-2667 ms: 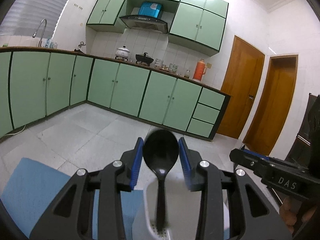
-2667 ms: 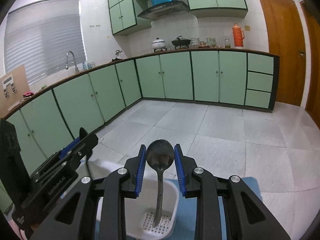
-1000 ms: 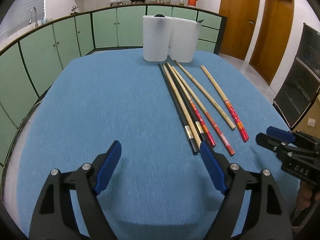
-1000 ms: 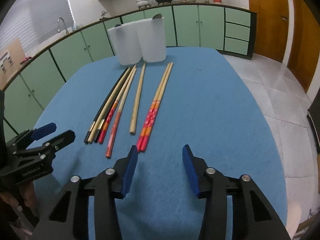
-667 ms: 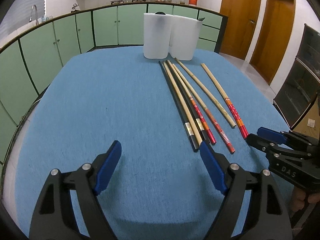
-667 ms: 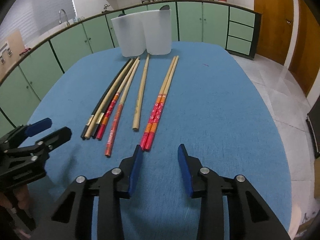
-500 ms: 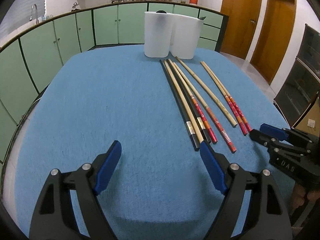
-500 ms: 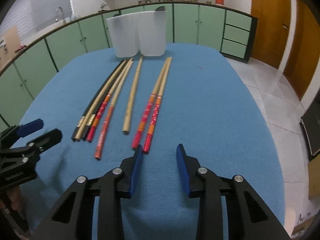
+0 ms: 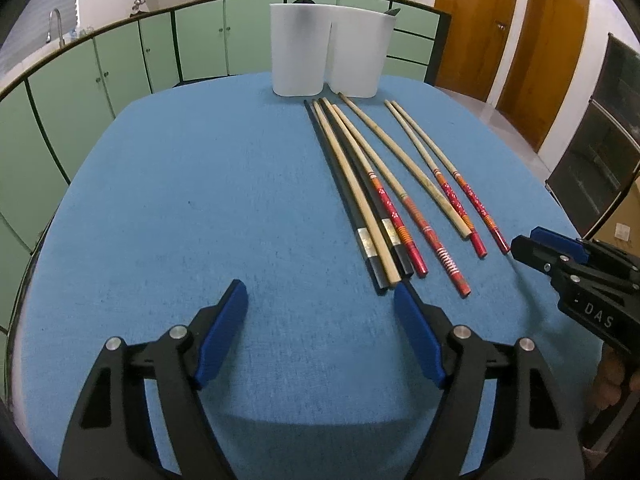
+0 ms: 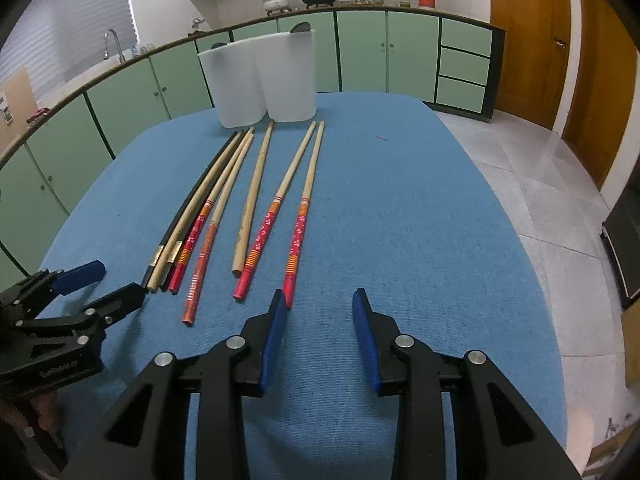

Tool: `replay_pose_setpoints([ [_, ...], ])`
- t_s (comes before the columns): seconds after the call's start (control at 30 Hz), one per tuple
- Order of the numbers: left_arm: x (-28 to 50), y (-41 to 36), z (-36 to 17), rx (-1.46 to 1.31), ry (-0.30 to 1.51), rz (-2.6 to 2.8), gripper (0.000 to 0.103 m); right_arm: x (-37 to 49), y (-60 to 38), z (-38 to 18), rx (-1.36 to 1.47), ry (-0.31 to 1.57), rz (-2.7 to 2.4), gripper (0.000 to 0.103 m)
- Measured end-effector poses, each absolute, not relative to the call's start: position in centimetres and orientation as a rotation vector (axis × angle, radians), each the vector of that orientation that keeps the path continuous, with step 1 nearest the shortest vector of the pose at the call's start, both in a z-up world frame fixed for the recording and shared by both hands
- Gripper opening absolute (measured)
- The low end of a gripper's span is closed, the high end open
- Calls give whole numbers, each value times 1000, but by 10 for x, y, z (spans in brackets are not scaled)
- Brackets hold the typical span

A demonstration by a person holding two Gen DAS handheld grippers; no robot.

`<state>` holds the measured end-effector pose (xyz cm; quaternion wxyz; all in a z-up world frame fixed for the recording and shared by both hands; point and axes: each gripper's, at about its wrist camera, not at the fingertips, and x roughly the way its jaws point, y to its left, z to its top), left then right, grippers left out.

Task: Organize utensils
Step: 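Release both spoons and withdraw both tools toward the chopsticks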

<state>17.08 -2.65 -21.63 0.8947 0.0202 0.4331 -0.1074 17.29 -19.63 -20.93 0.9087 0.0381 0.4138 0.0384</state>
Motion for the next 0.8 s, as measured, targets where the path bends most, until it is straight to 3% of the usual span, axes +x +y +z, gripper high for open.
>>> replay_pose_setpoints([
  [0.53, 176, -18, -212, 31, 905, -151, 72, 172, -197, -209, 94, 849, 95, 33],
  [0.8, 176, -25, -215, 23, 899, -158, 61, 173, -192, -212, 88, 855, 120, 30],
])
